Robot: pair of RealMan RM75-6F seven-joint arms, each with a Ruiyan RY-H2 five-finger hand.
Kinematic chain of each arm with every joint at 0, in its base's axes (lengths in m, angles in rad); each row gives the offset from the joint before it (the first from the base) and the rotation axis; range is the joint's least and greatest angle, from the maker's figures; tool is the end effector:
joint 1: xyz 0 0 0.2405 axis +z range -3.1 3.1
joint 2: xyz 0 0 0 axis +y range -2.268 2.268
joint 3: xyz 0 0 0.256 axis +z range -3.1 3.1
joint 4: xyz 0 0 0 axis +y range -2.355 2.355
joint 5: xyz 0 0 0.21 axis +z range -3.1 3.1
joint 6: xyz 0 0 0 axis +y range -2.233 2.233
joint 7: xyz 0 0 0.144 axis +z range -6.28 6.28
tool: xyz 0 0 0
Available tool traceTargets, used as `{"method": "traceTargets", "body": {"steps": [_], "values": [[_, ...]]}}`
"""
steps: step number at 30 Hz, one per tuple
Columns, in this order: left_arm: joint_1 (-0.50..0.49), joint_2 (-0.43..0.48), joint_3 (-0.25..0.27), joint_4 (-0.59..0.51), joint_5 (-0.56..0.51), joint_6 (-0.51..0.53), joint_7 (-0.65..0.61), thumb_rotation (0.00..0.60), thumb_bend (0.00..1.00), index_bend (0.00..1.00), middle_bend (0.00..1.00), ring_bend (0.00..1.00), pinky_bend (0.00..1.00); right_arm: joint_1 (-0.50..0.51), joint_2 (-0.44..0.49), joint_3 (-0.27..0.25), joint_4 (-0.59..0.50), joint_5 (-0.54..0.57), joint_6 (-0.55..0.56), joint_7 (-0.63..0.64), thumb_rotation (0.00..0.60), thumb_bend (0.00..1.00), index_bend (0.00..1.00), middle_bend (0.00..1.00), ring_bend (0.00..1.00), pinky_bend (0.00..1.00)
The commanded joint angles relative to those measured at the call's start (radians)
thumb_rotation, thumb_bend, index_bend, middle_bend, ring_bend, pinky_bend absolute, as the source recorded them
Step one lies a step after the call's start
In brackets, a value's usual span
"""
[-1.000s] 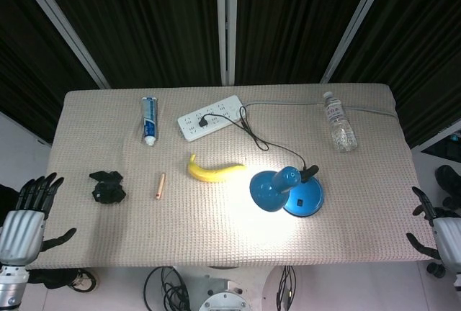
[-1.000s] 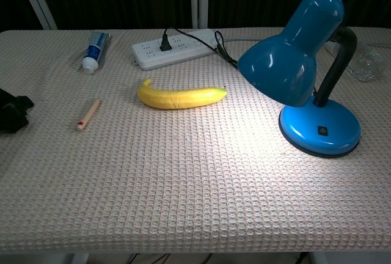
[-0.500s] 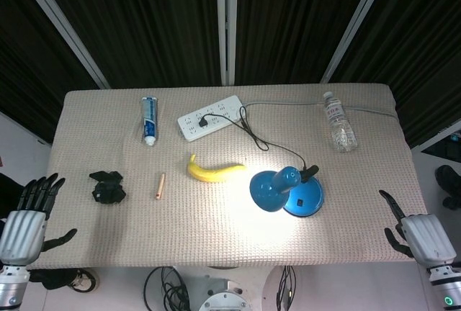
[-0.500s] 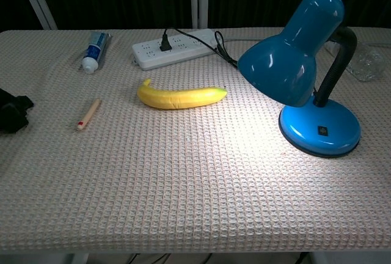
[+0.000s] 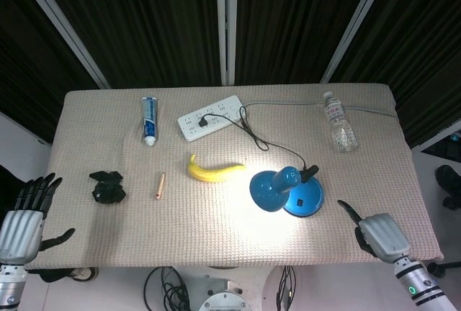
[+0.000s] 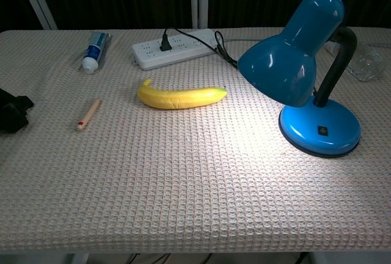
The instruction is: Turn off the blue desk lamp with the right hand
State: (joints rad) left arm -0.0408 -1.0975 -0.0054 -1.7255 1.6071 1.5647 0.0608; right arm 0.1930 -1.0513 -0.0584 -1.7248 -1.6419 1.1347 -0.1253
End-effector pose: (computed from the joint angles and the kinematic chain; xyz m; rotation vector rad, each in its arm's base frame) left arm -0.2824 0.1567 0.1560 -1.4190 -0.8853 -0.9781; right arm -0.2861 -0.1725 0.1051 1.8748 -0.9937 0.6704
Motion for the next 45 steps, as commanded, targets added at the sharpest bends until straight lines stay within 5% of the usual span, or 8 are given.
{"method": "traceTargets", "body": {"steps": [1, 20, 45], "values": [[0.001, 0.000, 0.000, 0.003, -0.002, 0.000, -0.004, 0.600, 0.00, 0.00, 0.00, 0.00, 0.00, 0.064, -0.031, 0.021, -0.038, 0.061, -0.094, -0.064, 0.600, 0.74, 0.00, 1.00, 0.99, 0.94], [0.005, -0.009, -0.004, 0.054, -0.030, -0.006, -0.070, 0.600, 0.00, 0.00, 0.00, 0.00, 0.00, 0.201, -0.132, 0.056, -0.066, 0.340, -0.276, -0.280, 0.600, 0.75, 0.00, 1.00, 0.99, 0.94], [0.007, -0.010, -0.002, 0.058, -0.029, -0.004, -0.072, 0.600, 0.00, 0.00, 0.00, 0.00, 0.00, 0.252, -0.166, 0.013, -0.063, 0.414, -0.265, -0.338, 0.600, 0.73, 0.00, 1.00, 0.99, 0.94]]}}
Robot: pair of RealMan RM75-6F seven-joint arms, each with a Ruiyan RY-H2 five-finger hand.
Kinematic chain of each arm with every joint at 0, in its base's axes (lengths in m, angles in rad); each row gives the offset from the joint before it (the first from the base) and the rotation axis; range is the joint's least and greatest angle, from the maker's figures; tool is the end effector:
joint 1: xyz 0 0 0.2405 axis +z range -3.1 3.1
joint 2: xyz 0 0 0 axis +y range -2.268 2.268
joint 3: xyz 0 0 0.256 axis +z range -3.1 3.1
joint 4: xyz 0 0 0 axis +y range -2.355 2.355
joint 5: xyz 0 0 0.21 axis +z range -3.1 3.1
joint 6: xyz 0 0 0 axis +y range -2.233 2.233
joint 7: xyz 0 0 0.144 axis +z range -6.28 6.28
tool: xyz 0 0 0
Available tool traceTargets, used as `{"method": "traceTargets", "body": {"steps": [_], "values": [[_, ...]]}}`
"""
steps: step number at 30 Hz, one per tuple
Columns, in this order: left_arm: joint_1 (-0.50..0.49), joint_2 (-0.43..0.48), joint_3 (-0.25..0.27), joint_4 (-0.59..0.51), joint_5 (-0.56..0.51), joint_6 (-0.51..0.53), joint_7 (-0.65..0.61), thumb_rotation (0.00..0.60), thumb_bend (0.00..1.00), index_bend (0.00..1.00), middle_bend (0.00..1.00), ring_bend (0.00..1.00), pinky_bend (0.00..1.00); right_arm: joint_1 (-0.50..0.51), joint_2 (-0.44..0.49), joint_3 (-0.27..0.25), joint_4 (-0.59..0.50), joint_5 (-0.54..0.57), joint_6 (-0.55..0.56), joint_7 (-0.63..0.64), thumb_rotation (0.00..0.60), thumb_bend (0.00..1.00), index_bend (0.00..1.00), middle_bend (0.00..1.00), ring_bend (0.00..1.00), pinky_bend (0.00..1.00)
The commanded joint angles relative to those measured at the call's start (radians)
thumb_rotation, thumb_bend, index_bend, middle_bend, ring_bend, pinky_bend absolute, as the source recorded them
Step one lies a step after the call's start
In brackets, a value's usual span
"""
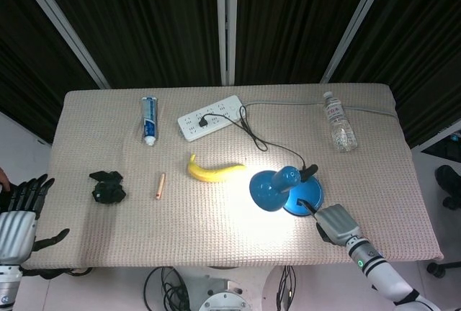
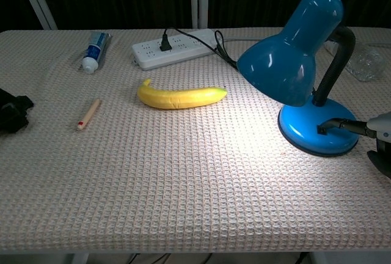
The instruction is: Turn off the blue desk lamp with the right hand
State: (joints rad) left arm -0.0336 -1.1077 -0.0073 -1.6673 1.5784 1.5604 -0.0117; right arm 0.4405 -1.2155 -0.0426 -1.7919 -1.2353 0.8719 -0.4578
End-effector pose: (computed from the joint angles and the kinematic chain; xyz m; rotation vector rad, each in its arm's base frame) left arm -0.2983 0.1556 0.1580 -1.3849 -0.9229 -0.9721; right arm -0.2487 -0.2179 0.0306 2.0438 -1.0571 0.4795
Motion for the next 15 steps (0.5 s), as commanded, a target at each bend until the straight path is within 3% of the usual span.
{"method": "traceTargets", "body": {"steps": [1, 11, 14, 15], "values": [[0.000, 0.001, 0.000, 0.000, -0.001, 0.000, 0.000, 0.600, 0.00, 0.00, 0.00, 0.00, 0.00, 0.007, -0.004, -0.005, 0.006, 0.015, -0.005, -0.008, 0.600, 0.71, 0.00, 1.00, 0.99, 0.94], [0.002, 0.002, 0.000, -0.001, -0.001, 0.002, 0.000, 0.600, 0.00, 0.00, 0.00, 0.00, 0.00, 0.026, -0.010, -0.012, 0.014, 0.057, -0.006, -0.013, 0.600, 0.68, 0.00, 1.00, 0.99, 0.94], [0.003, 0.004, 0.000, -0.002, -0.002, 0.003, -0.002, 0.600, 0.00, 0.00, 0.00, 0.00, 0.00, 0.004, 0.003, -0.016, 0.003, -0.013, 0.055, 0.016, 0.600, 0.68, 0.00, 1.00, 0.99, 0.94], [0.003, 0.005, 0.000, -0.002, -0.002, 0.004, -0.003, 0.600, 0.00, 0.00, 0.00, 0.00, 0.00, -0.021, 0.011, -0.021, 0.007, -0.080, 0.122, 0.028, 0.600, 0.69, 0.00, 1.00, 0.99, 0.94]]}}
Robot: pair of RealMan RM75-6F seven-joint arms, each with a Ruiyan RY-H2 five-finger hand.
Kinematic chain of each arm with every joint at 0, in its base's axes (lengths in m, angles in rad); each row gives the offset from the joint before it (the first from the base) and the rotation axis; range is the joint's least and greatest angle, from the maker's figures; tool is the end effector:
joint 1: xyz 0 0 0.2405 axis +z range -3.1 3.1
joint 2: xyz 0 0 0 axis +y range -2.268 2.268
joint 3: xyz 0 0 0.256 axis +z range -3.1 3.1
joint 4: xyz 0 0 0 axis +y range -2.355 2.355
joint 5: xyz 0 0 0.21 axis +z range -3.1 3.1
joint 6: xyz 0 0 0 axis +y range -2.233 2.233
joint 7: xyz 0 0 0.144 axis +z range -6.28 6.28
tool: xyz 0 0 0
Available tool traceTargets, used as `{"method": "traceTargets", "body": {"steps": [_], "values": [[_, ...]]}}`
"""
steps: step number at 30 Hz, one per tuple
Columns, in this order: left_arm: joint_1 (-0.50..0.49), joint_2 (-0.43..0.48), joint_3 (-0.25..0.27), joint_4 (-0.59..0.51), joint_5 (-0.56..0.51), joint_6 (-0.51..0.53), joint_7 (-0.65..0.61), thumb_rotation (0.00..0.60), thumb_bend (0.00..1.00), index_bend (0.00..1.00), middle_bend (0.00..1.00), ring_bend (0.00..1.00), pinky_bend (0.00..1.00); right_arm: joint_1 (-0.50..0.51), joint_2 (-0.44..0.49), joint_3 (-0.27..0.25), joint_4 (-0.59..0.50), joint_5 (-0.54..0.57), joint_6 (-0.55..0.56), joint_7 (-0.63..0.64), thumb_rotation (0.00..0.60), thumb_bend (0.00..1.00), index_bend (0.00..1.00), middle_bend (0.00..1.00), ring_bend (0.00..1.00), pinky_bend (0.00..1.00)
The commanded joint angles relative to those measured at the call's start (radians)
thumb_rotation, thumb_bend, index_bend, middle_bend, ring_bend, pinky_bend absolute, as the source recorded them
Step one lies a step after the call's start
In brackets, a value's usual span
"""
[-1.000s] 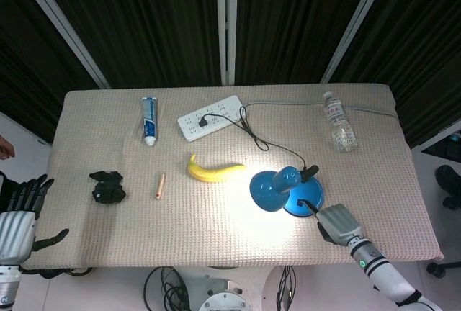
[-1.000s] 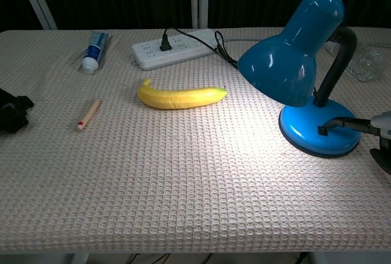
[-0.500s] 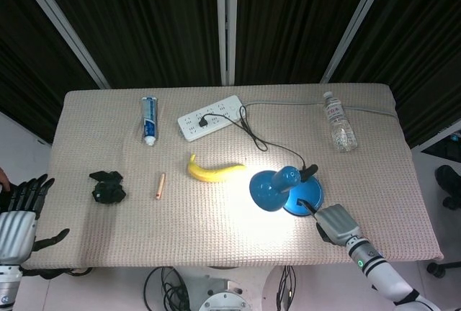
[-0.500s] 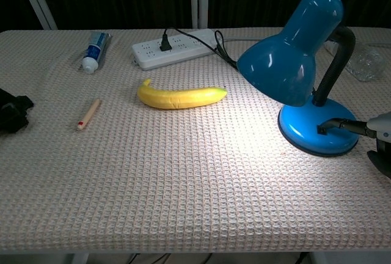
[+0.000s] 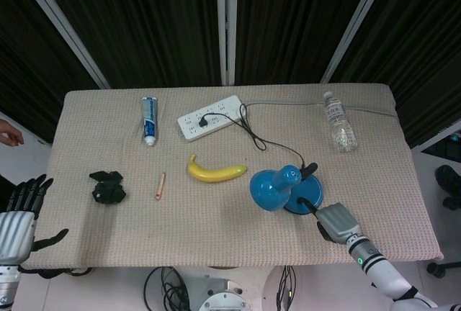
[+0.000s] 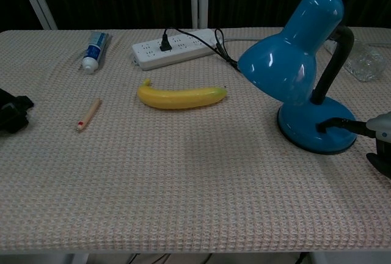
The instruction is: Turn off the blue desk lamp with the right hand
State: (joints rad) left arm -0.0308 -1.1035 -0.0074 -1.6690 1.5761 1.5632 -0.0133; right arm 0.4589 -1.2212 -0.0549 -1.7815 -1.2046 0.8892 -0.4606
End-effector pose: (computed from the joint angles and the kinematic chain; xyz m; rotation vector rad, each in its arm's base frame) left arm -0.2989 0.1548 0.1596 -1.3800 -0.9226 -0.9698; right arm -0.2513 -0.2219 0.0309 2.0258 -1.0570 0.4691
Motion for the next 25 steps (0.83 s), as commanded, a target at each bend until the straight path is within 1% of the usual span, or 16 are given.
{"method": "traceTargets", "body": {"steps": [1, 3, 6, 7, 9, 10, 11, 12, 13, 14, 15, 16, 17, 19, 21, 25], "values": [[0.001, 0.001, 0.000, -0.001, 0.001, 0.001, -0.003, 0.600, 0.00, 0.00, 0.00, 0.00, 0.00, -0.058, 0.022, -0.017, 0.005, -0.155, 0.147, 0.044, 0.600, 0.69, 0.00, 1.00, 0.99, 0.94], [0.001, 0.001, 0.001, 0.000, 0.002, 0.002, -0.004, 0.600, 0.00, 0.00, 0.00, 0.00, 0.00, -0.106, 0.047, -0.037, 0.019, -0.232, 0.245, 0.073, 0.600, 0.68, 0.00, 1.00, 0.99, 0.94], [-0.001, 0.002, 0.000, 0.000, 0.003, -0.001, -0.005, 0.600, 0.00, 0.00, 0.00, 0.00, 0.00, -0.189, 0.095, -0.054, 0.060, -0.329, 0.420, 0.153, 0.600, 0.62, 0.00, 1.00, 0.98, 0.93], [-0.003, 0.001, 0.000, 0.000, 0.004, -0.002, -0.005, 0.600, 0.00, 0.00, 0.00, 0.00, 0.00, -0.227, 0.098, -0.049, 0.102, -0.375, 0.517, 0.215, 0.600, 0.57, 0.00, 0.98, 0.95, 0.92], [-0.006, -0.002, -0.001, -0.001, 0.009, -0.004, -0.005, 0.600, 0.00, 0.00, 0.00, 0.00, 0.00, -0.294, 0.080, -0.031, 0.220, -0.435, 0.692, 0.339, 0.600, 0.46, 0.00, 0.89, 0.86, 0.85], [-0.008, -0.004, -0.001, -0.002, 0.012, -0.004, -0.004, 0.600, 0.00, 0.00, 0.00, 0.00, 0.00, -0.321, 0.075, -0.026, 0.264, -0.436, 0.741, 0.386, 0.600, 0.40, 0.01, 0.80, 0.76, 0.79], [-0.009, -0.006, 0.000, -0.002, 0.015, -0.004, -0.002, 0.600, 0.00, 0.00, 0.00, 0.00, 0.00, -0.345, 0.076, -0.023, 0.295, -0.421, 0.769, 0.424, 0.600, 0.33, 0.01, 0.67, 0.63, 0.70], [-0.010, -0.007, 0.000, -0.004, 0.017, -0.005, 0.000, 0.600, 0.00, 0.00, 0.00, 0.00, 0.00, -0.365, 0.083, -0.021, 0.314, -0.396, 0.779, 0.450, 0.600, 0.28, 0.00, 0.56, 0.52, 0.64], [-0.011, -0.008, 0.001, -0.006, 0.020, -0.006, 0.003, 0.600, 0.00, 0.00, 0.00, 0.00, 0.00, -0.382, 0.094, -0.019, 0.322, -0.364, 0.776, 0.462, 0.600, 0.21, 0.00, 0.33, 0.29, 0.50], [-0.013, -0.009, 0.002, -0.009, 0.023, -0.009, 0.008, 0.600, 0.00, 0.00, 0.00, 0.00, 0.00, -0.400, 0.111, -0.011, 0.315, -0.307, 0.756, 0.457, 0.600, 0.18, 0.00, 0.21, 0.18, 0.42], [-0.015, -0.009, 0.003, -0.014, 0.026, -0.011, 0.014, 0.600, 0.00, 0.00, 0.00, 0.00, 0.00, -0.413, 0.125, 0.002, 0.297, -0.248, 0.734, 0.443, 0.600, 0.14, 0.00, 0.07, 0.06, 0.30], [-0.016, -0.008, 0.004, -0.018, 0.028, -0.013, 0.018, 0.600, 0.00, 0.00, 0.00, 0.00, 0.00, -0.419, 0.134, 0.013, 0.282, -0.212, 0.721, 0.443, 0.600, 0.11, 0.00, 0.01, 0.00, 0.20], [-0.017, -0.007, 0.005, -0.022, 0.029, -0.014, 0.023, 0.600, 0.00, 0.00, 0.00, 0.00, 0.00, -0.423, 0.140, 0.022, 0.270, -0.193, 0.715, 0.452, 0.600, 0.08, 0.00, 0.00, 0.00, 0.12], [-0.017, -0.003, 0.007, -0.033, 0.034, -0.013, 0.034, 0.600, 0.00, 0.00, 0.00, 0.00, 0.00, -0.434, 0.145, 0.036, 0.262, -0.171, 0.711, 0.477, 0.600, 0.06, 0.00, 0.00, 0.00, 0.03], [-0.015, 0.000, 0.009, -0.041, 0.035, -0.013, 0.042, 0.600, 0.00, 0.00, 0.00, 0.00, 0.00, -0.439, 0.143, 0.045, 0.264, -0.169, 0.709, 0.479, 0.600, 0.04, 0.00, 0.00, 0.00, 0.00], [-0.012, 0.005, 0.008, -0.048, 0.030, -0.009, 0.046, 0.600, 0.00, 0.00, 0.00, 0.00, 0.00, -0.436, 0.141, 0.045, 0.257, -0.191, 0.691, 0.476, 0.600, 0.04, 0.00, 0.00, 0.00, 0.00]]}}
